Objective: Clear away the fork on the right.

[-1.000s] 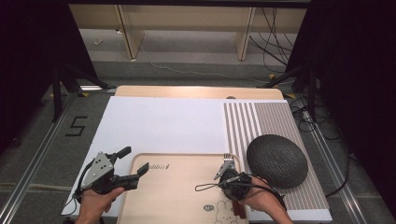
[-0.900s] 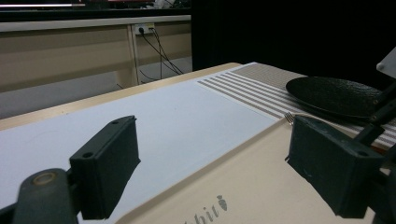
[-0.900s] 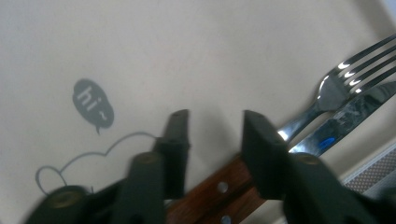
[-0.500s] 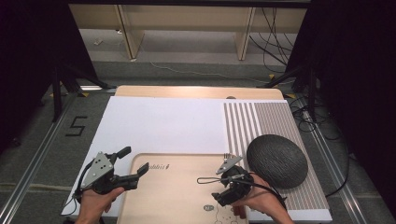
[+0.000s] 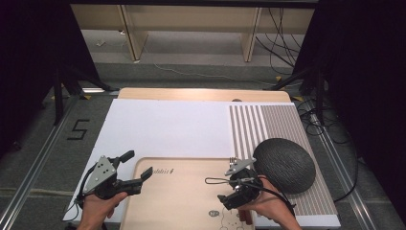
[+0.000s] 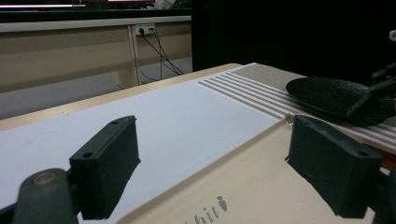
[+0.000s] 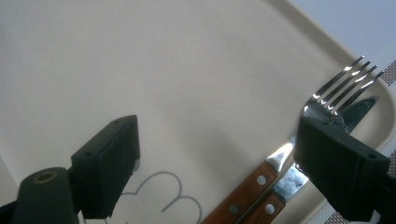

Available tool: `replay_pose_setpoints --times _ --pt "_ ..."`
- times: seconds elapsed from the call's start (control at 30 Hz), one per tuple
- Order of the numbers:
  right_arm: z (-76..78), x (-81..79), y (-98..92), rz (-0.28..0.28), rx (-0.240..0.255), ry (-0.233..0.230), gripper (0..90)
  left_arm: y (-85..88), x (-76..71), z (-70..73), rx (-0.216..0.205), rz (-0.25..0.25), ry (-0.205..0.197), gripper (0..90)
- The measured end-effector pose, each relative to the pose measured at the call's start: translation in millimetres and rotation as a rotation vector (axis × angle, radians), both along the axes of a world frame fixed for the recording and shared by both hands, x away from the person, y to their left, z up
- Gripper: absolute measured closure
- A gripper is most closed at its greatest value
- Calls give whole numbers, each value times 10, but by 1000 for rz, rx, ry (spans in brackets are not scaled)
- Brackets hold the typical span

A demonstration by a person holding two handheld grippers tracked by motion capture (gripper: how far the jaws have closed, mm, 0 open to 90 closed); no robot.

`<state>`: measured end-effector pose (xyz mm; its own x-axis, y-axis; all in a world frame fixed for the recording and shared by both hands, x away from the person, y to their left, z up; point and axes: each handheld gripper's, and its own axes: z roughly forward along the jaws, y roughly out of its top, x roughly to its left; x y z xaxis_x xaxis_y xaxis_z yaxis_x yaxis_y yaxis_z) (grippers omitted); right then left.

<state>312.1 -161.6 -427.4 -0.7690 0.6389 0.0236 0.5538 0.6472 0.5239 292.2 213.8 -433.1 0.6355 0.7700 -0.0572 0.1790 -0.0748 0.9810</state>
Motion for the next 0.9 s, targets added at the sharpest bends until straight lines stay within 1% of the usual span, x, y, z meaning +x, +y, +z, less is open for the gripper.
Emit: replay_pose_setpoints --times 0.07,0.1,0.13,0.2,0.23,0.3,0.33,0.37,0.43,0.47,0.5,0.53,0.63,0.67,0.7,0.73,0.8,0.9 --pt "-2 0 -7 -8 5 -3 156 -2 1 -3 -1 1 1 158" --pt "-5 1 -8 -7 7 -2 156 -6 6 -7 -8 -4 -3 158" --pt "-9 0 -7 -9 7 -6 156 -6 -1 0 2 0 0 158" --pt "-6 -4 -8 -12 10 -12 156 -12 -3 0 -1 -1 0 158" --pt "-9 -2 -13 -5 10 -23 156 -16 4 -6 -8 -5 -3 158" --pt "5 -9 -21 -15 17 -19 158 -11 1 -5 1 1 1 158" --pt "6 -5 -29 -17 16 -24 158 -10 0 -4 1 1 1 158" --pt "5 -5 -34 -20 18 -28 158 -14 7 -5 -10 -3 -4 158" --pt "6 -4 -46 -32 18 -28 158 -19 8 -3 -3 1 2 158" --pt "4 2 -64 -29 20 -38 158 -21 12 -6 2 -2 4 158" --pt "-3 7 -75 -21 20 -44 158 -32 18 -13 -3 -4 5 158" --pt "2 2 -83 -29 25 -35 158 -36 19 -13 3 -3 9 158" --pt "-5 13 -121 -36 29 -45 158 -43 27 -14 4 -6 11 158" --pt "5 13 -136 -54 30 -39 157 -42 28 -15 4 -5 11 158" --pt "-2 21 -151 -46 28 -51 155 -38 30 -15 2 -3 12 158" --pt "12 15 -161 -60 35 -35 155 -36 30 -14 1 -1 12 158" --pt "17 19 -187 -60 37 -45 149 -34 28 -11 -1 0 11 158" --pt "42 8 -209 -89 47 -37 144 -38 24 -10 1 -4 8 158"
